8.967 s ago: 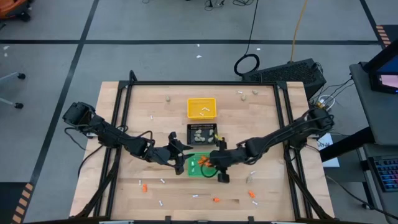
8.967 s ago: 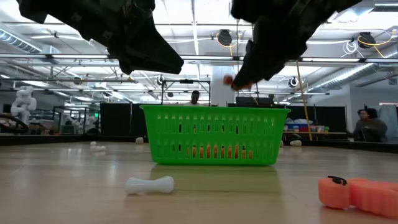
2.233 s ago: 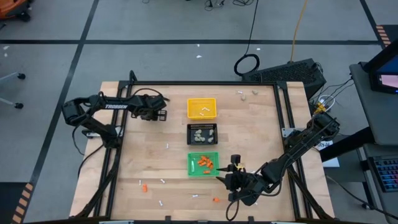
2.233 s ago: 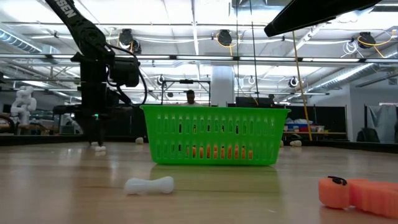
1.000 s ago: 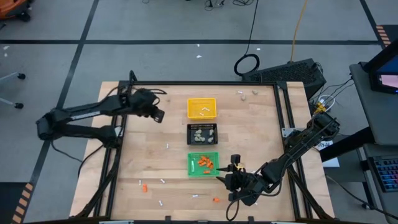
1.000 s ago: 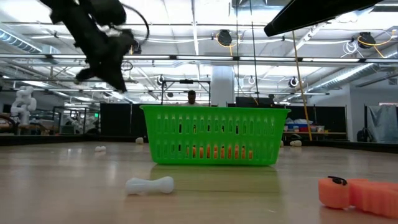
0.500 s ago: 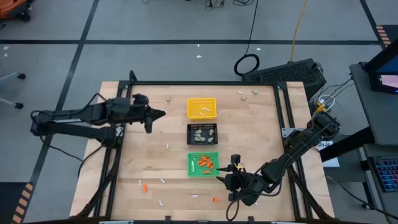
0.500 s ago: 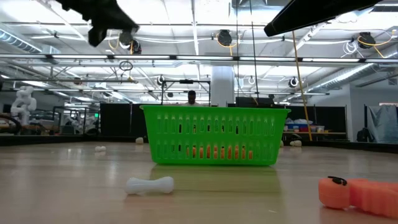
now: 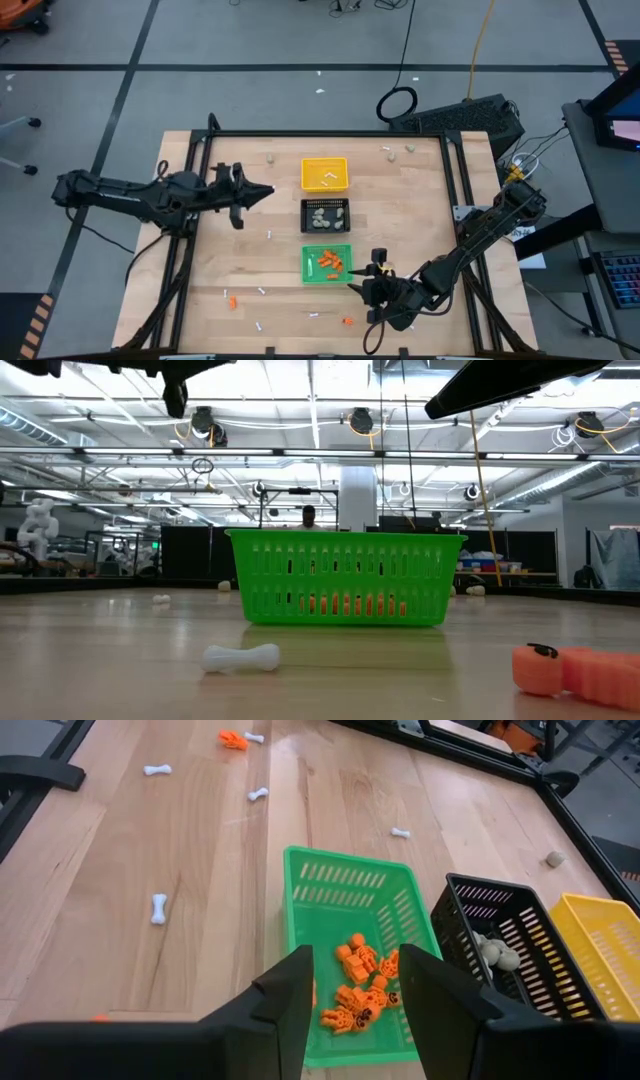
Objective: Sort Halloween decoration
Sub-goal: Put the white bone toy into the yellow basket
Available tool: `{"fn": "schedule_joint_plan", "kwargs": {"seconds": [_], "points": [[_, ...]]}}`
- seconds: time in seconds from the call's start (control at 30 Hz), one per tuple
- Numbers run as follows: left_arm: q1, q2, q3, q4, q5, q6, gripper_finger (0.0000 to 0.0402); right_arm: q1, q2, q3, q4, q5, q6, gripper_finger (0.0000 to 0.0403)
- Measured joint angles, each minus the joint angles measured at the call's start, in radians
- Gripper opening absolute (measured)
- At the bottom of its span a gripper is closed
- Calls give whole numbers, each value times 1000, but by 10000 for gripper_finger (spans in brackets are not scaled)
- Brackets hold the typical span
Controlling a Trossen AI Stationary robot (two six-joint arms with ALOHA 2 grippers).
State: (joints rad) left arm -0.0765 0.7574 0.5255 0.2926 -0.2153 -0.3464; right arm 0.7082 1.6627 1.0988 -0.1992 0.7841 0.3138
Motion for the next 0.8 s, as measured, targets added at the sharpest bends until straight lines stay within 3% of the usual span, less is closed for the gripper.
{"fn": "schedule_joint_plan", "kwargs": {"seconds": [0.2, 0.8], "points": [[-7, 0, -39, 112, 25, 15, 1, 0, 0, 0, 0, 0, 1, 137], [-7, 0, -40, 115, 59, 38, 0, 0, 0, 0, 0, 0, 3, 137]]}}
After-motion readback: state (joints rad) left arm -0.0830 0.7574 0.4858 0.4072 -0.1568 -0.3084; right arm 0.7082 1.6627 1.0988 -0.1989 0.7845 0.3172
